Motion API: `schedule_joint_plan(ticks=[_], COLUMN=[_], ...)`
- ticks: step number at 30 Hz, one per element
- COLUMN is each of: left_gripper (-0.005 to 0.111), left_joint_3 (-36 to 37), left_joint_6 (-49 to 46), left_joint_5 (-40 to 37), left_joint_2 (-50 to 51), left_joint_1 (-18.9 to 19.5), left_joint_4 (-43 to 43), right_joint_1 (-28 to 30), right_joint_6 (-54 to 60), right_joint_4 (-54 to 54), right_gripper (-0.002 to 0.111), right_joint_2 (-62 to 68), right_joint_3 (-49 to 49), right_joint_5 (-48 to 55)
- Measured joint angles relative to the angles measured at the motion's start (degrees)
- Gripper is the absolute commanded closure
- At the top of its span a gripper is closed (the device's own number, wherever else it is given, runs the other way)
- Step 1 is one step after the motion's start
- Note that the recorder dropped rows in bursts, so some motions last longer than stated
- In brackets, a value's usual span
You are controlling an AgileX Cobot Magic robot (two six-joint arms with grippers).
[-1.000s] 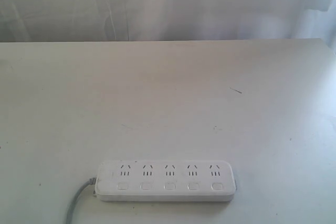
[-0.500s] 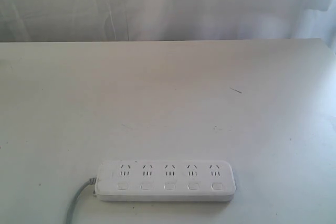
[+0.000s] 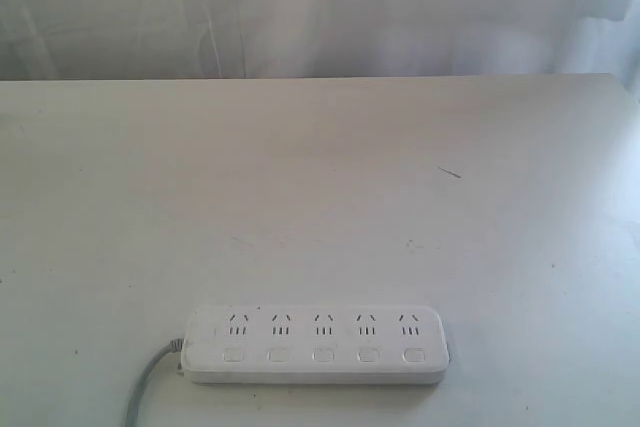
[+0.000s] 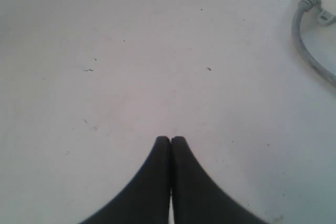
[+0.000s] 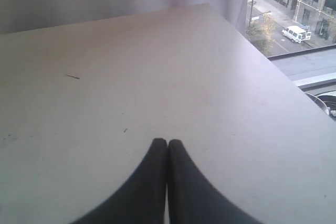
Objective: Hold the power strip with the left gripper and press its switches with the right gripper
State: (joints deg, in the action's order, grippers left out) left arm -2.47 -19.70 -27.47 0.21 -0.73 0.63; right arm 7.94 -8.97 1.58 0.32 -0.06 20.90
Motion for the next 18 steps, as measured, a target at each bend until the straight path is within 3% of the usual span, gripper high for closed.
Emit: schedule_joint_plan(ticks=[18], left_gripper=[0.107], left_joint_3=[0.0], left_joint_6=[0.0], left_joint_5=[0.1], left_joint_2=[0.0], left_joint_1=[0.2], left_joint_4=[-0.1], right_joint_1=[-2.0], right_joint_6=[-0.1], right_joint_4=[0.0], right_gripper=[0.108], right_joint_2=[0.0], right_joint_3=[0.0], right_joint_5=[0.0])
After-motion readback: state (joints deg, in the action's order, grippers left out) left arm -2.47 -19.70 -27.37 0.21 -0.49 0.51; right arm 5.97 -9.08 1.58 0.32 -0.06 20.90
